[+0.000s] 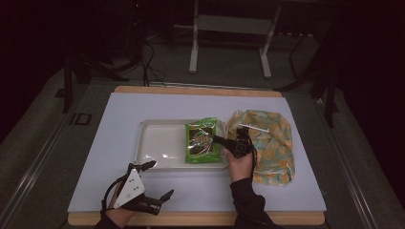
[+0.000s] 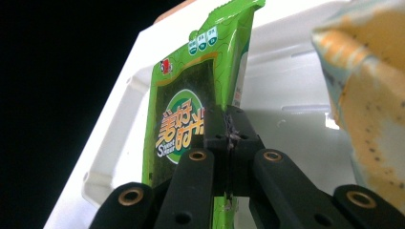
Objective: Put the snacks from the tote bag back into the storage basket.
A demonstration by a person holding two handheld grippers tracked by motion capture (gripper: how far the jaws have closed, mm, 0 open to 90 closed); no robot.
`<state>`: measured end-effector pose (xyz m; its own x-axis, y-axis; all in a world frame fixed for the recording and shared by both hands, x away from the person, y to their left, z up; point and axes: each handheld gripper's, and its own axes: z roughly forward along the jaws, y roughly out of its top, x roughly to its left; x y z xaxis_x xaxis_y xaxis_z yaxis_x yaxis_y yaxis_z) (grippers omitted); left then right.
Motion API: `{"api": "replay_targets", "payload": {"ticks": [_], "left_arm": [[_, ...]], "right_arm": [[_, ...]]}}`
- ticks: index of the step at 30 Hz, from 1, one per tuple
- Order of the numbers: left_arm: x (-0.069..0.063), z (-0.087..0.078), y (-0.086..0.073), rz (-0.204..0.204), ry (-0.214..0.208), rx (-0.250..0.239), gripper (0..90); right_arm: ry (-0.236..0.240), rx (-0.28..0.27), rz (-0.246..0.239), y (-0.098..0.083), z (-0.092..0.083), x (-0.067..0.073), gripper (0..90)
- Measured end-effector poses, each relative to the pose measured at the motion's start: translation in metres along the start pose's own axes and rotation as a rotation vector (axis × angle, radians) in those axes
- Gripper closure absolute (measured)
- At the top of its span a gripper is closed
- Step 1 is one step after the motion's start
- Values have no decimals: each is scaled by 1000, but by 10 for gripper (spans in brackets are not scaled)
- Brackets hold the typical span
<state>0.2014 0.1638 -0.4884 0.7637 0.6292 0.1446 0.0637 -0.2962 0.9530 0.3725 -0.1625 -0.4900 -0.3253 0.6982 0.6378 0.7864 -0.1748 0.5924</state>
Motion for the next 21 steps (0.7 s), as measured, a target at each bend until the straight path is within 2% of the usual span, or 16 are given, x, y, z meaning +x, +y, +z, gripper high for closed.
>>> {"api": "replay_targets", "payload": {"ticks": [13, 21], "left_arm": [[0, 0, 0, 3, -3, 4, 6], [0, 1, 0, 5, -6, 6, 6]], "right_arm": [[-21, 50, 9, -10, 11, -7, 891], [-50, 82, 6, -17, 15, -12, 890]]}}
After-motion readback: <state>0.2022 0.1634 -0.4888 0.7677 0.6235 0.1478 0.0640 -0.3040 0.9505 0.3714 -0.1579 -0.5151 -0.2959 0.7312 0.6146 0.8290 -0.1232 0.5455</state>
